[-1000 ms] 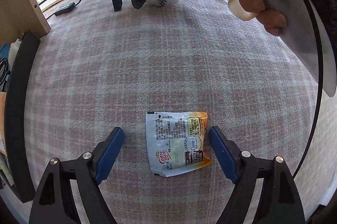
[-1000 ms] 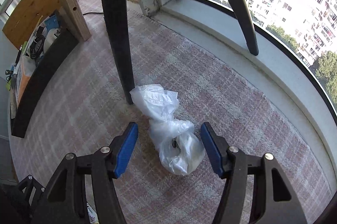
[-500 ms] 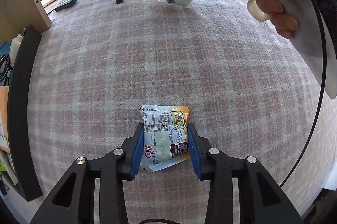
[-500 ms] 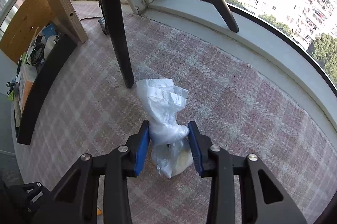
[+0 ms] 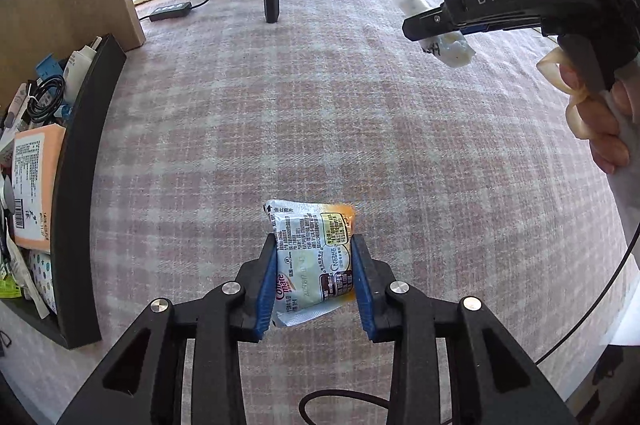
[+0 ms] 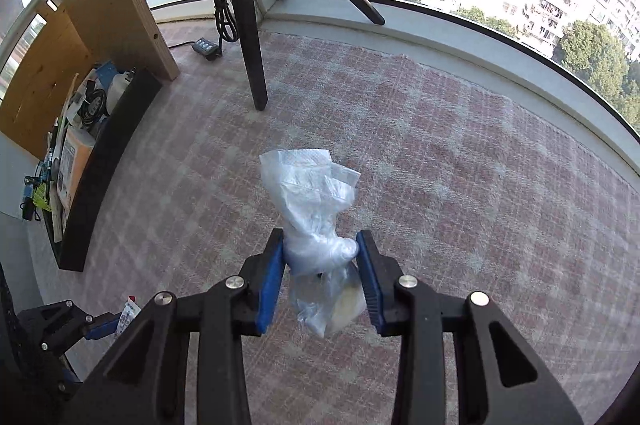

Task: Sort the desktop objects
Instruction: 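Carry the snack packet and plastic bag into the black bin and release both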

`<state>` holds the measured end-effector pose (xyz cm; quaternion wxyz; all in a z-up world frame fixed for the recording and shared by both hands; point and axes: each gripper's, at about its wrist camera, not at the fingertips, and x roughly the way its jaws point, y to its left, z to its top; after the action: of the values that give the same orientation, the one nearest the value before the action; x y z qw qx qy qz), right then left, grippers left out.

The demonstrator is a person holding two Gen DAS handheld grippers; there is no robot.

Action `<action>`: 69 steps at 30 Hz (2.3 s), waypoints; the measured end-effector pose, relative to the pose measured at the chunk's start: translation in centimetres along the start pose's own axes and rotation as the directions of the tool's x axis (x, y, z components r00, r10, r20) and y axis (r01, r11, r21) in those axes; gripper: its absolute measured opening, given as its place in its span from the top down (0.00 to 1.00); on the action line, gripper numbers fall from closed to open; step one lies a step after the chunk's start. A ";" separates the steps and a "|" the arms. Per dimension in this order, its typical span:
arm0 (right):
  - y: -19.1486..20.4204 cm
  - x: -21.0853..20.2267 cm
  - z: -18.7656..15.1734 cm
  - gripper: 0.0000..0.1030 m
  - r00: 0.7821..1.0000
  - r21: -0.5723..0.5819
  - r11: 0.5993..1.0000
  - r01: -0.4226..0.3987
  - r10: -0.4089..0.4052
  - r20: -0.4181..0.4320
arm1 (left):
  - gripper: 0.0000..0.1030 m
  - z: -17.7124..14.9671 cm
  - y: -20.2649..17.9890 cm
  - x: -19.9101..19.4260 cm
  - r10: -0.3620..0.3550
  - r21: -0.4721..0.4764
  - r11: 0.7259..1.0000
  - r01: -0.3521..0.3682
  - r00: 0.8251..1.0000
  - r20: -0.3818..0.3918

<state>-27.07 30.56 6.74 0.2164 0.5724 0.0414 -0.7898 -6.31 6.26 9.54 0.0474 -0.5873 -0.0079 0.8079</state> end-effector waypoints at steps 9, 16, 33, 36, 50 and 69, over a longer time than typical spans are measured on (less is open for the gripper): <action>5.6 -2.5 -1.1 0.66 1.000 0.028 1.000 0.007 -0.008 0.029 | 0.69 -2.6 6.2 -6.3 0.034 -0.048 0.998 -0.030 0.997 0.072; 13.4 -2.8 -0.2 0.66 0.998 0.009 1.000 -0.027 0.026 0.056 | 0.69 -0.5 11.2 -5.7 0.083 -0.104 0.992 -0.070 0.989 0.124; 36.4 1.1 6.9 0.66 0.995 -0.037 0.998 -0.059 0.062 0.081 | 0.69 1.1 35.2 -8.6 0.178 -0.160 0.975 -0.152 0.970 0.164; 39.0 2.3 8.0 0.66 0.996 -0.035 0.998 -0.056 0.058 0.072 | 0.69 1.9 38.1 -8.5 0.172 -0.168 0.975 -0.143 0.970 0.171; 43.1 4.9 11.0 0.53 0.999 -0.005 1.000 0.001 0.000 0.053 | 0.39 6.3 40.4 -7.6 0.108 -0.133 0.988 -0.082 0.974 0.202; 40.8 3.1 7.5 0.53 0.997 0.070 0.997 0.022 -0.028 0.077 | 0.39 3.3 38.6 -7.6 0.097 -0.148 0.986 -0.071 0.979 0.178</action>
<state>-18.57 -9.52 13.88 0.1880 0.5477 0.0126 -0.8152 -9.71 -32.63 15.14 -0.0294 -0.5117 -0.0442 0.8575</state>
